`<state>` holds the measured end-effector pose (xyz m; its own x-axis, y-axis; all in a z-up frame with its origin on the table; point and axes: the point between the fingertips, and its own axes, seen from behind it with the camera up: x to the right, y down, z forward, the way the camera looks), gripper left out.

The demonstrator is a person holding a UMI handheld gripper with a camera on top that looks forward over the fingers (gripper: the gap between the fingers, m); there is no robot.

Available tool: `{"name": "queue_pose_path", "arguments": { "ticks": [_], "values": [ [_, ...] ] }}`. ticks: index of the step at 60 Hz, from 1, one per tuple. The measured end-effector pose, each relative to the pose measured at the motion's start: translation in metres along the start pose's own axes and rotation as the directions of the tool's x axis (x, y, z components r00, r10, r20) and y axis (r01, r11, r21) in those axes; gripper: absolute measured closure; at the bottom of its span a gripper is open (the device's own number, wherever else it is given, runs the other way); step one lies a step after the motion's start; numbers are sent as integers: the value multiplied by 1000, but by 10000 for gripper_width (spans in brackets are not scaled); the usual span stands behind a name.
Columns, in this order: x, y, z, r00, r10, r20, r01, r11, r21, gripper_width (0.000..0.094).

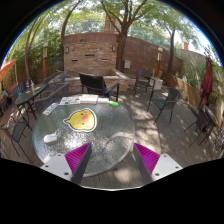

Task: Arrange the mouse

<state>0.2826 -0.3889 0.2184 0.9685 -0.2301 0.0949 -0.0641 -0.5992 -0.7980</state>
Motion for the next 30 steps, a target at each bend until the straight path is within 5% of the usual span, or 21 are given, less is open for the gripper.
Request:
{"name": "queue_pose_path", "arguments": {
  "ticks": [21,30],
  "values": [
    [-48,58,23,1000,-23,-21,20,994,-110,80],
    [-109,107,35,998,-53,33,58,986,-156,81]
  ]
}}
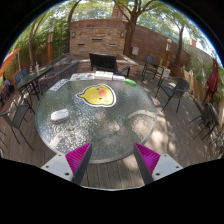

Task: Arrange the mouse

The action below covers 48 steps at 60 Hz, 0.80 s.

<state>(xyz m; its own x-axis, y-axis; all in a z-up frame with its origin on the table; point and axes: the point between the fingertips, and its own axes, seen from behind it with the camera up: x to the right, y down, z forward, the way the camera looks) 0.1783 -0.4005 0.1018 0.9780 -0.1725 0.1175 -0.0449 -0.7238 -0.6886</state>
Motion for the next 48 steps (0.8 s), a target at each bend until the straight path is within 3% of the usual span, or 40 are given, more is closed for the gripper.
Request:
{"name": "queue_pose_path", "arguments": {
  "ticks": [10,21,48],
  "values": [
    [-108,14,33,994,-10,113,9,1000,6,78],
    [-221,-16,91,976,16,217,-28,998,53,63],
    [-289,-82,191,979,58,197,-73,995,67,80]
  ]
}}
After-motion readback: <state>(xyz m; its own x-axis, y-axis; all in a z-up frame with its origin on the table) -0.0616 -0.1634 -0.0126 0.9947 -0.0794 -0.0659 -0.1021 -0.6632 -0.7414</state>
